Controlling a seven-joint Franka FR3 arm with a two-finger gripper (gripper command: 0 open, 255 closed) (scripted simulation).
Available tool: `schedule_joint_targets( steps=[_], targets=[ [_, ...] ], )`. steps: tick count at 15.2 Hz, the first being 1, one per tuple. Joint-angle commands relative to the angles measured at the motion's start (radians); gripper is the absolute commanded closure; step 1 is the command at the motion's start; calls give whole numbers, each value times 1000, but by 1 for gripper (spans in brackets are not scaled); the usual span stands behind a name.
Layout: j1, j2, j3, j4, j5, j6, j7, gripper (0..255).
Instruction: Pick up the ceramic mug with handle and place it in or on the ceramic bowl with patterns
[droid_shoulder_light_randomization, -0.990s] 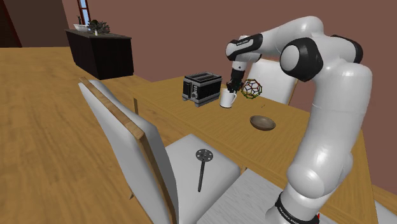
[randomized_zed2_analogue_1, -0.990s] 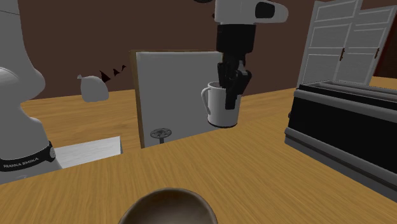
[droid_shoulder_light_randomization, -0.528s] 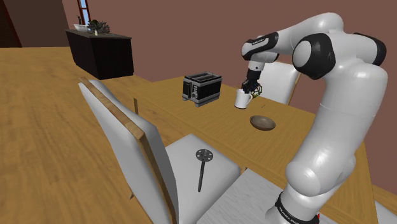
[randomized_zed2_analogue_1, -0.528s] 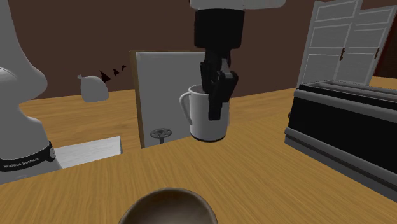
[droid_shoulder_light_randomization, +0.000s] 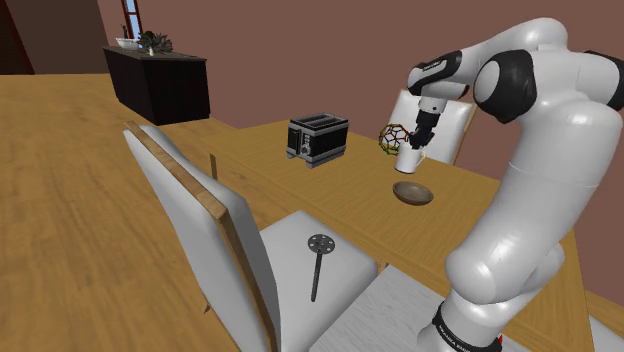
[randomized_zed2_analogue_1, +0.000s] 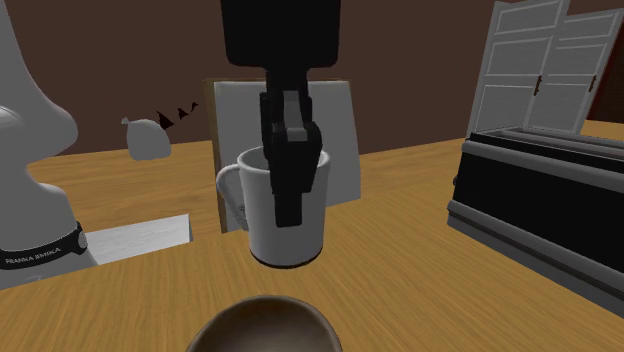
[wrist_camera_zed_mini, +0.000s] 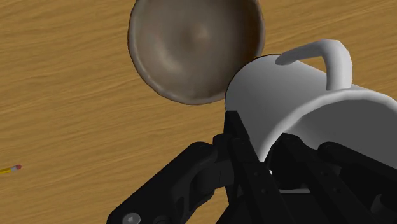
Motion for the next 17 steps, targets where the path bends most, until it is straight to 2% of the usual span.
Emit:
schedule_joint_targets(
  steps=[1,4,17],
  targets=[
    [-26,0,-22,0,-1,-3,-49,255],
    [-71,10,-59,17,2,-16,-131,255],
    [-76,56,-56,-110,35,148,-158,255]
  ],
)
